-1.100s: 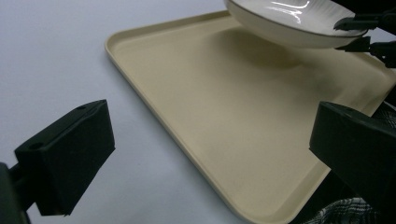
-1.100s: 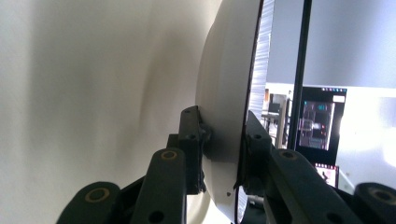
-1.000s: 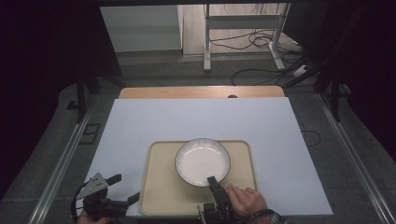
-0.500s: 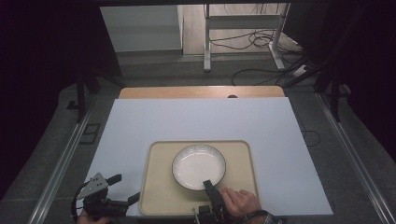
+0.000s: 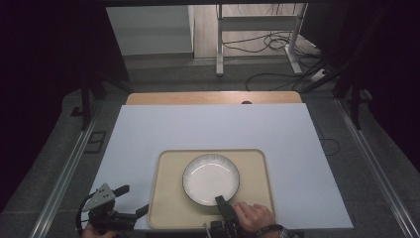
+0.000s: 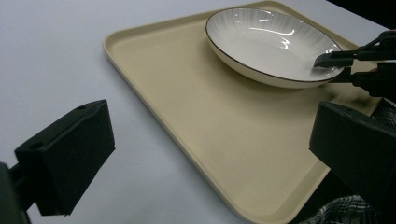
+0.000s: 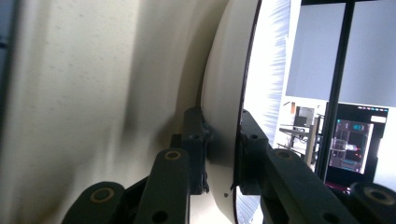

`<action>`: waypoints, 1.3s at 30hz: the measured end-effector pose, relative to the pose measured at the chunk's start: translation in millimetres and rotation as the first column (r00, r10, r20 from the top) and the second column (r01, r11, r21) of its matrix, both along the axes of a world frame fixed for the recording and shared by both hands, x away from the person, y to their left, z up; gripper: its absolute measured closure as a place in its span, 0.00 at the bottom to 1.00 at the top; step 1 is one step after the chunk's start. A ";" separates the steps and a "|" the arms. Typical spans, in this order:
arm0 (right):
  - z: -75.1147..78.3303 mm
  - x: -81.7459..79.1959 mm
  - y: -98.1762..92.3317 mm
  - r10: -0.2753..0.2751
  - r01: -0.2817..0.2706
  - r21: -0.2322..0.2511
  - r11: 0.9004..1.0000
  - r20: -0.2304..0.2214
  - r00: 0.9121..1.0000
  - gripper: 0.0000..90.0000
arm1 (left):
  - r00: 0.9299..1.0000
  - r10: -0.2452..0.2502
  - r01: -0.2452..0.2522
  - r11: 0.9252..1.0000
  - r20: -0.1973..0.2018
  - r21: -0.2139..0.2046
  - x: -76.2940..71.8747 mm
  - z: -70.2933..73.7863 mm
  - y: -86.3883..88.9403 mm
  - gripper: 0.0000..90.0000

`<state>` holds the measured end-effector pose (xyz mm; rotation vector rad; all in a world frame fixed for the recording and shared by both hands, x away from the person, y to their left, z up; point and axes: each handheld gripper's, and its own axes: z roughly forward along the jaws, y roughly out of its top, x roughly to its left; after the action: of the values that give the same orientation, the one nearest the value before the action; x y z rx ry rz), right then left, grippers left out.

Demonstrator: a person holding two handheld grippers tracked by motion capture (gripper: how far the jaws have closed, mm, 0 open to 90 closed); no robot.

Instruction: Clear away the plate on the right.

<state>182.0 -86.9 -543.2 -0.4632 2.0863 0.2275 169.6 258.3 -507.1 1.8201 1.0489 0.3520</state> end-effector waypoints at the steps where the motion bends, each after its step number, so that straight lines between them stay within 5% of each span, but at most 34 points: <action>1: -0.5 0.0 0.1 0.001 -0.001 -0.001 1.000 -0.005 1.000 0.87 | 1.000 0.000 0.000 1.000 0.000 -0.001 0.0 0.0 -0.1 0.00; 23: -2.1 -1.0 -0.9 -0.007 0.007 0.005 1.000 -0.051 0.999 0.76 | 1.000 -0.002 0.002 1.000 -0.001 0.014 0.3 0.2 -1.8 0.00; 39: 10.6 -5.8 -3.7 -0.004 0.010 0.085 0.996 -0.070 0.998 0.65 | 1.000 -0.009 0.009 1.000 -0.002 0.023 0.4 0.3 -3.2 0.00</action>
<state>176.2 -90.6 -532.6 -0.4015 2.1368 0.3319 170.0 255.1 -506.8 1.8457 1.0413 0.3588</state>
